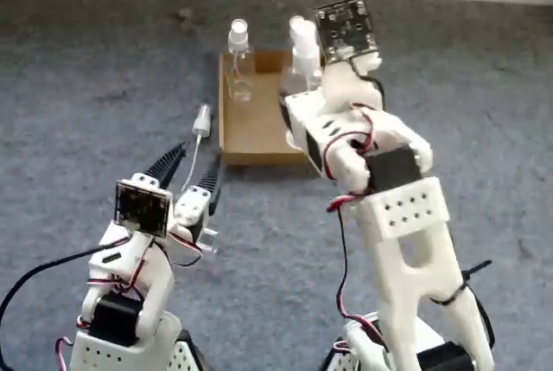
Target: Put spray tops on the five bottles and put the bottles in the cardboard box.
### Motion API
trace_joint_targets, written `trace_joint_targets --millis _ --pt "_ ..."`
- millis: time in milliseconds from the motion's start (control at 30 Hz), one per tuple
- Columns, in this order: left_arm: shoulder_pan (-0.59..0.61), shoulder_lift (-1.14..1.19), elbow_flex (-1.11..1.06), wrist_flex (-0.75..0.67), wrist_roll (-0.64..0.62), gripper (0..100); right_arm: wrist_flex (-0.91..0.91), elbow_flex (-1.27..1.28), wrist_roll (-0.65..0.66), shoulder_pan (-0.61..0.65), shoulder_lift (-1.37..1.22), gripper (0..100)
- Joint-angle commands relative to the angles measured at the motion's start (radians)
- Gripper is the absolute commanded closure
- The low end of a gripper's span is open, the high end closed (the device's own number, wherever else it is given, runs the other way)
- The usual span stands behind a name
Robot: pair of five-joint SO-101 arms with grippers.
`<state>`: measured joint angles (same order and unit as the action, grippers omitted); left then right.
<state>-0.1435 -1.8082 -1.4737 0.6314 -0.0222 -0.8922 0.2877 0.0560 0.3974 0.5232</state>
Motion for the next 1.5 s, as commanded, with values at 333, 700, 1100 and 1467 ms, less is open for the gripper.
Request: trace_joint_targets --millis 333,700,1100,1467 --pt "0.065 0.001 -0.018 -0.074 -0.002 99 0.437 0.145 0.006 0.148 -0.096 99.5" --pt "0.352 0.394 0.394 0.104 -0.002 100 0.481 0.145 0.008 0.153 -0.196 99.5" --pt "0.398 0.908 0.447 0.15 0.071 100 0.673 0.191 0.012 0.176 -0.294 99.5" --pt "0.392 0.938 0.418 0.138 0.071 100 0.837 0.182 0.012 0.174 -0.507 99.5"
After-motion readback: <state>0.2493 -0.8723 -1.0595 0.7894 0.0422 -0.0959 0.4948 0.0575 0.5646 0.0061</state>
